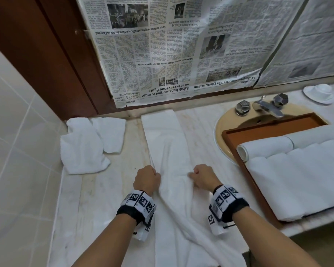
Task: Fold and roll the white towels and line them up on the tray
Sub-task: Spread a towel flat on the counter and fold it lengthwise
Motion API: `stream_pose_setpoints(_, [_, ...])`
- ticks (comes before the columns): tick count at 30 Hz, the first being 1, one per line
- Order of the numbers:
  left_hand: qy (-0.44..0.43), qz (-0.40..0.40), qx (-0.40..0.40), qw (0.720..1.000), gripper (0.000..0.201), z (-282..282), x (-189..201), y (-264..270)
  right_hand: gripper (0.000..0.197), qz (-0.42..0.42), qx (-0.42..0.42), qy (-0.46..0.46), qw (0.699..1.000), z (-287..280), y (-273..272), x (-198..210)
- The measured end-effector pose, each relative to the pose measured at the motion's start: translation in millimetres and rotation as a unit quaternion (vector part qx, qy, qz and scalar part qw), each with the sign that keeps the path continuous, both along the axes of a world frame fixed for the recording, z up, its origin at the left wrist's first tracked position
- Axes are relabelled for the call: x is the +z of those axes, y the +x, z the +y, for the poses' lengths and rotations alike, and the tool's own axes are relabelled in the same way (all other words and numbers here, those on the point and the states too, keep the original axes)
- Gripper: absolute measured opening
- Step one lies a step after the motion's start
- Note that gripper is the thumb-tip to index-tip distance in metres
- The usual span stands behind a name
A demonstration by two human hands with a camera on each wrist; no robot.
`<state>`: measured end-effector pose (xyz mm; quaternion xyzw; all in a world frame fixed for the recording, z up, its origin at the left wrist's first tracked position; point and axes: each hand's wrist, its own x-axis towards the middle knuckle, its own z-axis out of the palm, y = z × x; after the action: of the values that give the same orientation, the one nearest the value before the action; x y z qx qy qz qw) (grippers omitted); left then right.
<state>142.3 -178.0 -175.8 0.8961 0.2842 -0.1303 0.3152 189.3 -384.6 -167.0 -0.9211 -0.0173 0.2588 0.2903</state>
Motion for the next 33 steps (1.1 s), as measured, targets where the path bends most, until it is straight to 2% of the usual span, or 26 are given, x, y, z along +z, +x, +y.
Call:
stream_pose_setpoints(4, [0.005, 0.011, -0.004, 1.0, 0.011, 0, 1, 2, 0.032, 0.026, -0.024, 0.019, 0.999, -20, 7, 3])
stream_pose_setpoints(8, [-0.011, 0.019, 0.005, 1.0, 0.011, -1, 1, 2, 0.009, 0.029, -0.043, 0.044, 0.998, -27, 8, 0])
stream_pose_setpoints(10, [-0.017, 0.015, 0.014, 1.0, 0.009, -1, 0, 1, 0.003, 0.036, -0.025, 0.03, 0.999, -26, 10, 1])
stream_pose_setpoints(12, [-0.019, 0.009, 0.029, 0.999, 0.009, -1, -1, 0, 0.01, 0.02, -0.021, 0.006, 1.0, -23, 15, 2])
stream_pose_setpoints(15, [0.006, 0.001, 0.055, 0.998, 0.018, -3, -1, 1, 0.03, -0.003, -0.05, 0.027, 0.998, -10, 26, 5])
stream_pose_setpoints(17, [0.025, 0.001, 0.054, 0.998, 0.019, -6, 1, 2, 0.041, -0.012, -0.028, -0.011, 0.999, 2, 36, 3])
stream_pose_setpoints(22, [0.045, 0.011, 0.05, 0.998, 0.021, -5, -2, 3, 0.017, -0.053, 0.009, -0.056, 0.997, 12, 52, -7])
stream_pose_setpoints(27, [0.008, -0.004, 0.07, 0.998, 0.02, -2, -10, 4, 0.02, -0.066, 0.043, -0.1, 0.992, 6, 57, -9])
stream_pose_setpoints(29, [-0.01, -0.013, 0.075, 0.997, 0.02, 1, -13, 3, 0.025, -0.107, 0.073, -0.141, 0.981, 11, 54, -7])
stream_pose_setpoints(31, [-0.012, -0.039, 0.068, 0.997, 0.02, 5, -13, 3, 0.032, -0.198, 0.108, -0.162, 0.961, 18, 52, -7])
stream_pose_setpoints(33, [0.038, -0.073, 0.037, 0.996, 0.024, 7, -11, 7, 0.033, -0.264, 0.14, -0.078, 0.951, 30, 52, -11])
